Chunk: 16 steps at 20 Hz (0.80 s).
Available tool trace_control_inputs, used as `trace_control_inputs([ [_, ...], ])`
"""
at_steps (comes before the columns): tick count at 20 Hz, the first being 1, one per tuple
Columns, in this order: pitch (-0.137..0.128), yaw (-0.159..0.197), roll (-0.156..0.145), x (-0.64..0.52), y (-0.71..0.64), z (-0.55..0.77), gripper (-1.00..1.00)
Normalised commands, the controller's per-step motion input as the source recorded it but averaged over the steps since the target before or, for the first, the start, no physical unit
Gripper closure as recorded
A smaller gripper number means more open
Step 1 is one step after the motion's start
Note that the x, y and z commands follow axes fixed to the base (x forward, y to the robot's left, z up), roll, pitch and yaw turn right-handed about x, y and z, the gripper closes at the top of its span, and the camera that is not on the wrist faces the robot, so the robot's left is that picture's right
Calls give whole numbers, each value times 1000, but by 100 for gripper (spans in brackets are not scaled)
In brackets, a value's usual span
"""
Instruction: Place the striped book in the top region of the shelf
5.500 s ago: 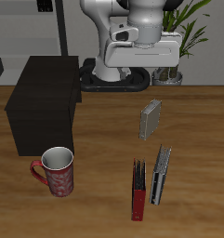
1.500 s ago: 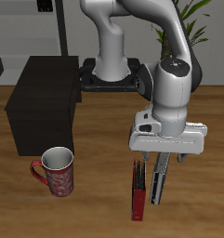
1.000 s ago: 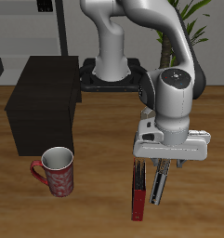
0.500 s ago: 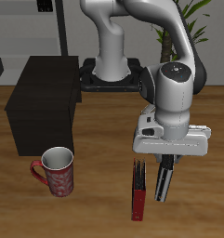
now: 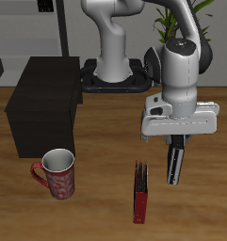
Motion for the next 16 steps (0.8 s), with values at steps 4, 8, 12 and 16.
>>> trace_control_inputs([
  [4, -97, 67, 29, -706, 148, 710, 100],
  [8, -68, 1, -29, -409, -114, 547, 100],
  [12, -50, 52, -66, -407, -74, 400, 100],
  [16, -64, 44, -71, -366, -59, 435, 100],
])
